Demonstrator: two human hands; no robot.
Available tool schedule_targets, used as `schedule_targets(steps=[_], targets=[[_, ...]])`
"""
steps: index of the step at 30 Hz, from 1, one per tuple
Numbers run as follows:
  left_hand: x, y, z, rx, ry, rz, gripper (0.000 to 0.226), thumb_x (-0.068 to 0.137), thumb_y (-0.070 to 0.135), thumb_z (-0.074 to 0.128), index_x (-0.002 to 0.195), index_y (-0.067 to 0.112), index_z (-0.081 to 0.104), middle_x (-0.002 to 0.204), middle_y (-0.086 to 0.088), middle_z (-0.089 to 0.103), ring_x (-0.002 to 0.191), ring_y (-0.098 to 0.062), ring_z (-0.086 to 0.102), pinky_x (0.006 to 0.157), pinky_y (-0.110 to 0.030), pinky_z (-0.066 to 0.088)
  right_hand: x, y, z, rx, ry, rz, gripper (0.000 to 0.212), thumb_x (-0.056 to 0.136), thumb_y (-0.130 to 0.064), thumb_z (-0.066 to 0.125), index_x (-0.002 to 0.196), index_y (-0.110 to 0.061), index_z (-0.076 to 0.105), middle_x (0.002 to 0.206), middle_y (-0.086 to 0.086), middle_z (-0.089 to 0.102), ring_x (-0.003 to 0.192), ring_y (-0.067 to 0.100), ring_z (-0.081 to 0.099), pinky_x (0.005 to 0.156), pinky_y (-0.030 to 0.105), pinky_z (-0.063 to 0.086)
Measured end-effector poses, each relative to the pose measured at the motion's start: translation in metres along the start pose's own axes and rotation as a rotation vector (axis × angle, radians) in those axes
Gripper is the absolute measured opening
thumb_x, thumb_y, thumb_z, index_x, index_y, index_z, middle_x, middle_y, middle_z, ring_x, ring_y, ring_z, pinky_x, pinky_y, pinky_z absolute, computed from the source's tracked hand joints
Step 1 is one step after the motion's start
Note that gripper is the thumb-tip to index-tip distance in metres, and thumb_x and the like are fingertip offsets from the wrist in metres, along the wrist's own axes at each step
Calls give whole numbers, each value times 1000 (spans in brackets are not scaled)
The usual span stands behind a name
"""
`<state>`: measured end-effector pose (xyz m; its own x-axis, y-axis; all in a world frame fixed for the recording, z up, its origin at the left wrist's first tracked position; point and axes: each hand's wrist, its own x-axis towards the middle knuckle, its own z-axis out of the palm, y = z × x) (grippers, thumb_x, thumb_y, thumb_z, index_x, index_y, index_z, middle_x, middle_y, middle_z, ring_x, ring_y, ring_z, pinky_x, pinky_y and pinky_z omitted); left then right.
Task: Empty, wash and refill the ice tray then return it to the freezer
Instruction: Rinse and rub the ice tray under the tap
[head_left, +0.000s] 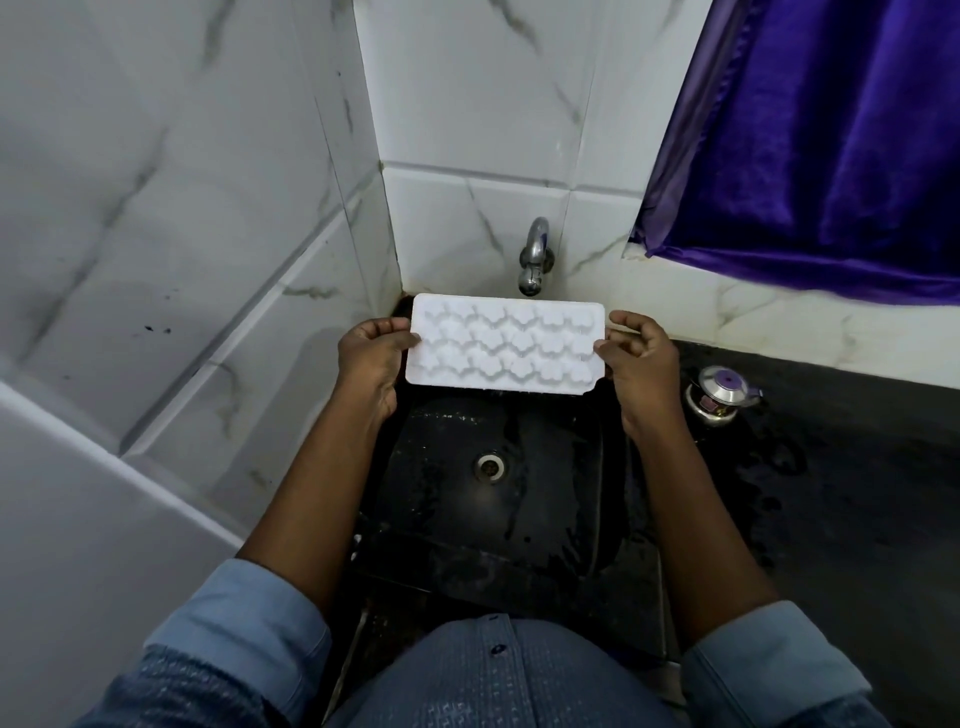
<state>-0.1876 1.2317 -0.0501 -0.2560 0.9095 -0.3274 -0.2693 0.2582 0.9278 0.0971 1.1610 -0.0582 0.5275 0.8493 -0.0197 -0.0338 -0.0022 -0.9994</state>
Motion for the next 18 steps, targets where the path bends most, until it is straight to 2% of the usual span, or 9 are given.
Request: schedule_targets(steps=[3, 6, 10, 13, 15, 18], targets=[[0, -1, 0, -3, -24, -3, 22, 80, -12, 75, 93, 4, 69, 99, -22, 75, 85, -32, 75, 70, -40, 65, 0, 0, -1, 3, 4, 5, 36, 91, 3, 72, 123, -12, 65, 102, 8, 77, 89, 17, 76, 74, 34, 63], [-1, 1, 1, -1, -45, -11, 23, 82, -11, 74, 101, 1, 69, 107, -24, 76, 89, -35, 75, 77, -46, 66, 0, -3, -1, -16, 10, -18, 36, 92, 4, 71, 124, -10, 64, 96, 4, 75, 79, 8, 74, 64, 23, 57], [0, 3, 1, 0, -60, -13, 18, 87, -6, 73, 101, 3, 68, 104, -21, 76, 84, -30, 75, 64, -37, 65, -1, -5, -2, -19, 4, -7, 37, 92, 1, 73, 125, -11, 64, 98, 4, 75, 81, 12, 72, 63, 24, 58], [0, 4, 1, 4, -66, -16, 16, 87, -7, 72, 97, 5, 68, 107, -22, 76, 82, -29, 75, 64, -36, 64, -1, -5, -1, -35, 7, 9, 38, 92, -2, 73, 127, -11, 63, 104, 11, 76, 84, 18, 73, 58, 27, 56], [2, 4, 1, 7, -67, -26, 13, 88, -3, 71, 100, 3, 70, 104, -20, 77, 83, -31, 75, 63, -36, 64, -1, -5, -2, -22, 7, 8, 38, 92, -2, 73, 127, -11, 63, 103, 9, 76, 82, 16, 73, 59, 26, 56], [0, 7, 2, -28, -129, -99, 42, 76, 6, 75, 115, -9, 70, 106, -26, 77, 96, -46, 76, 80, -59, 64, -2, -7, -2, -45, 3, 19, 38, 92, -6, 74, 128, -12, 63, 103, 6, 76, 82, 14, 72, 55, 23, 53]])
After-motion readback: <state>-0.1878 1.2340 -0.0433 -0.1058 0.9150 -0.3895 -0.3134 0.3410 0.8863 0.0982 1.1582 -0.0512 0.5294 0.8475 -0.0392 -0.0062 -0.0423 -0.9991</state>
